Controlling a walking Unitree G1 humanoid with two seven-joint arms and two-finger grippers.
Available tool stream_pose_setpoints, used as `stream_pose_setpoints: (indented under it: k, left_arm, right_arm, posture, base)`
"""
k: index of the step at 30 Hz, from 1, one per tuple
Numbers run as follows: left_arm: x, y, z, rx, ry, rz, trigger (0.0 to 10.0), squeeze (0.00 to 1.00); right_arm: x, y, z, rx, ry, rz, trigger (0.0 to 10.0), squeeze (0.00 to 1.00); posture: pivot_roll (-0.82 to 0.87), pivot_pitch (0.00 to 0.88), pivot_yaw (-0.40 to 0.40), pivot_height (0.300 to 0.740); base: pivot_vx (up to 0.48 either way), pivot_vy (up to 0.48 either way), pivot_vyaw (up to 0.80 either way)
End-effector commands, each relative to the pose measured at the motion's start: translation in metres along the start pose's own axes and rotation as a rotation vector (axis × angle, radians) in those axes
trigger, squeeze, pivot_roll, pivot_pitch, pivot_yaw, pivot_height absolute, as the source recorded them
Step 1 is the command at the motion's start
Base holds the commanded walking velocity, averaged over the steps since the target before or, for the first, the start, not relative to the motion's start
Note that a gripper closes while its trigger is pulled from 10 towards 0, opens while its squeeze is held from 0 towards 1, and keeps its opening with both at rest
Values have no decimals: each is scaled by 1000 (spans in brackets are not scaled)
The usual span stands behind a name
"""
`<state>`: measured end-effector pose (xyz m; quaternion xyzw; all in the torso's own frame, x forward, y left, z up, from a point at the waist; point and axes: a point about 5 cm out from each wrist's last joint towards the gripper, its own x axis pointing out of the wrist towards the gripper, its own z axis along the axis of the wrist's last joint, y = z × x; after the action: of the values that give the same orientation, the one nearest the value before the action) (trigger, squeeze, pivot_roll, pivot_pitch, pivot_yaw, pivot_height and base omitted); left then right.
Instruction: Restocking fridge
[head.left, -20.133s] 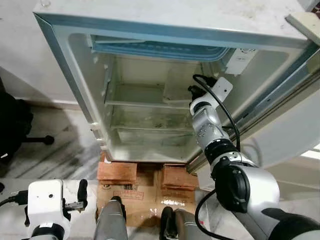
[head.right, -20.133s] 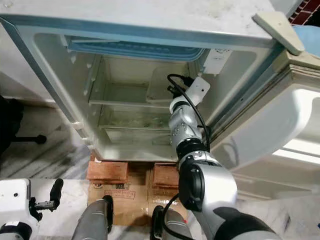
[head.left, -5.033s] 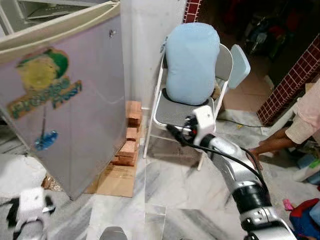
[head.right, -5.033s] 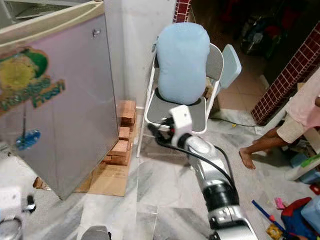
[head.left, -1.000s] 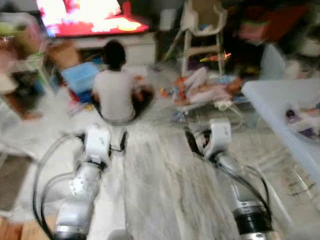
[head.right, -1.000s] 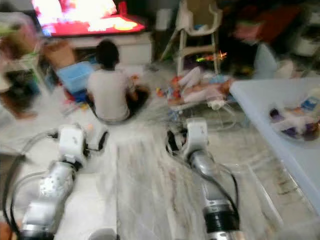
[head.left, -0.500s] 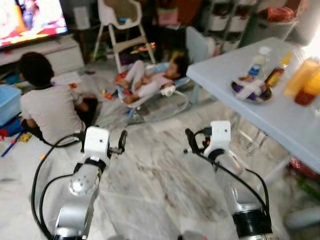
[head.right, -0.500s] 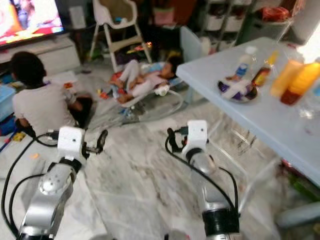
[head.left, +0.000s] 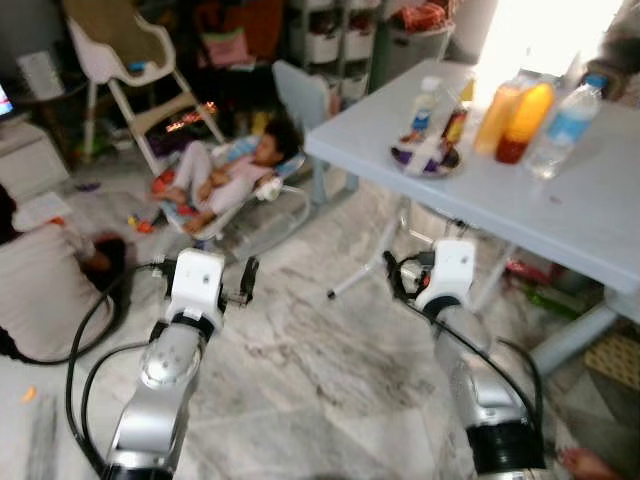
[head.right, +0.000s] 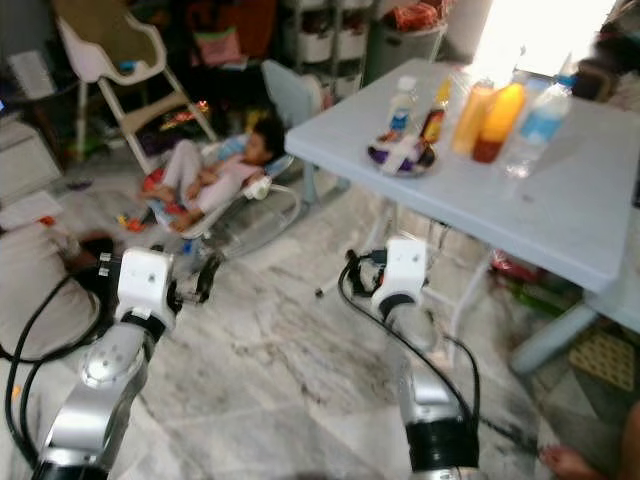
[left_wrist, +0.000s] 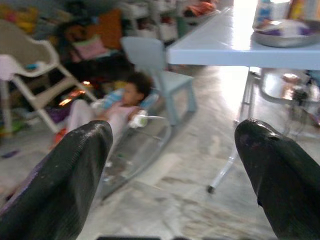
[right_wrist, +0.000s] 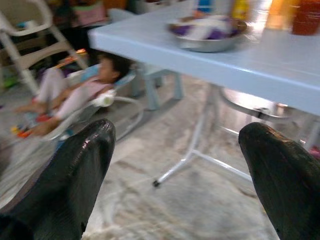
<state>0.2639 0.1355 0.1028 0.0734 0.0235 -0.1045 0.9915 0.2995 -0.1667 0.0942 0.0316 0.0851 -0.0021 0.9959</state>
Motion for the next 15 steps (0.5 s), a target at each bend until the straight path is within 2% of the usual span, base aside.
stream_pose_setpoints:
  k: [1, 15]
  left_arm:
    - [1, -1, 4, 21, -17, -20, 10000, 0]
    - [2, -2, 5, 14, -19, -29, 10000, 0]
  right_arm:
    - [3, -1, 6, 20, -21, -24, 10000, 0]
    - [5, 0, 8, 20, -36, -33, 10000, 0]
  posture:
    - [28, 0, -15, 740]
    - [32, 0, -9, 740]
  base:
    - [480, 0, 0]
    - [476, 0, 0]
